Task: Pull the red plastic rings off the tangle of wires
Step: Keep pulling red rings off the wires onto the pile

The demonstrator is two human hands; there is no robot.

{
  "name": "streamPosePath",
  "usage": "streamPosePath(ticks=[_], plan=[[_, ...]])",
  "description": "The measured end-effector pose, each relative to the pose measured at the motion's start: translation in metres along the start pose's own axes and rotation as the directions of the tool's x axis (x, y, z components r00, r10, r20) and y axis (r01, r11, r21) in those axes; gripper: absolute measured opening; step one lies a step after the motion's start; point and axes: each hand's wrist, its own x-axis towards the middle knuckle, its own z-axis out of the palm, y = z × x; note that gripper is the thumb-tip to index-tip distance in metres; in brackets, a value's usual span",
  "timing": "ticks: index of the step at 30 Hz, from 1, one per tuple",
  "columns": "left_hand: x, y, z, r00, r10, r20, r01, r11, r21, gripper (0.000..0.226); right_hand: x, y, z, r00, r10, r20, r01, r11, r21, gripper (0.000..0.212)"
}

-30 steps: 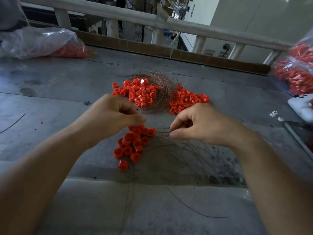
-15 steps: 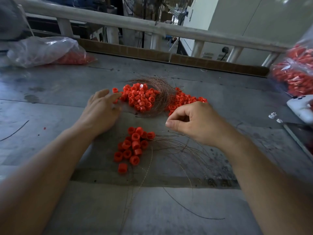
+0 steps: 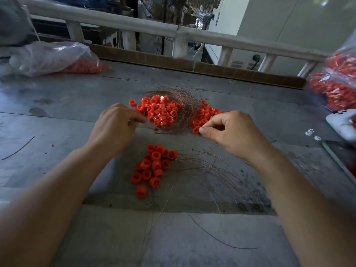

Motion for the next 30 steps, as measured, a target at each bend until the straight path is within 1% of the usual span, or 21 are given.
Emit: streamPosePath(ticks=[3,5,6,9,12,15,18,22,24,28,30], plan=[[-0.010,0.015,-0.007,0.997,0.069,-0.021,-0.071,0.990,-0.119,0.027,0.003,0.003,0.001,1.000,-0.013,-0.028,0.011,0.998,-0.056,0.013],[-0.017,0.025,-0.009,0.997,0.079,0.012,-0.074,0.972,-0.223,0.030,0.005,0.004,0.005,0.998,-0.067,-0.002,0.066,0.994,-0.089,0.022],[-0.020,0.029,-0.008,0.996,0.085,0.033,-0.074,0.964,-0.255,0.027,0.006,0.005,0.009,0.994,-0.106,0.019,0.108,0.986,-0.124,0.027],[-0.025,0.037,-0.005,0.989,0.130,0.064,-0.111,0.964,-0.243,0.017,0.010,0.005,0.021,0.975,-0.191,0.111,0.211,0.954,-0.212,0.035],[-0.026,0.038,-0.004,0.984,0.153,0.085,-0.131,0.966,-0.225,0.016,0.014,0.007,0.033,0.958,-0.183,0.222,0.244,0.925,-0.290,0.046],[-0.027,0.038,-0.006,0.982,0.161,0.094,-0.135,0.962,-0.237,0.016,0.016,0.011,0.039,0.949,-0.160,0.272,0.250,0.908,-0.337,0.054],[-0.027,0.039,-0.008,0.983,0.157,0.099,-0.130,0.963,-0.237,0.017,0.016,0.013,0.041,0.953,-0.177,0.246,0.252,0.914,-0.318,0.054],[-0.028,0.039,-0.008,0.984,0.137,0.110,-0.107,0.964,-0.243,0.017,0.016,0.011,0.037,0.957,-0.252,0.145,0.284,0.917,-0.279,0.045],[-0.029,0.039,-0.008,0.984,0.136,0.116,-0.104,0.964,-0.243,0.017,0.015,0.010,0.037,0.956,-0.269,0.117,0.291,0.919,-0.265,0.042],[-0.028,0.039,-0.009,0.985,0.122,0.119,-0.091,0.966,-0.242,0.017,0.015,0.010,0.037,0.952,-0.290,0.100,0.306,0.919,-0.247,0.039],[-0.029,0.039,-0.009,0.985,0.125,0.119,-0.094,0.967,-0.235,0.017,0.016,0.010,0.039,0.948,-0.284,0.146,0.313,0.916,-0.251,0.041]])
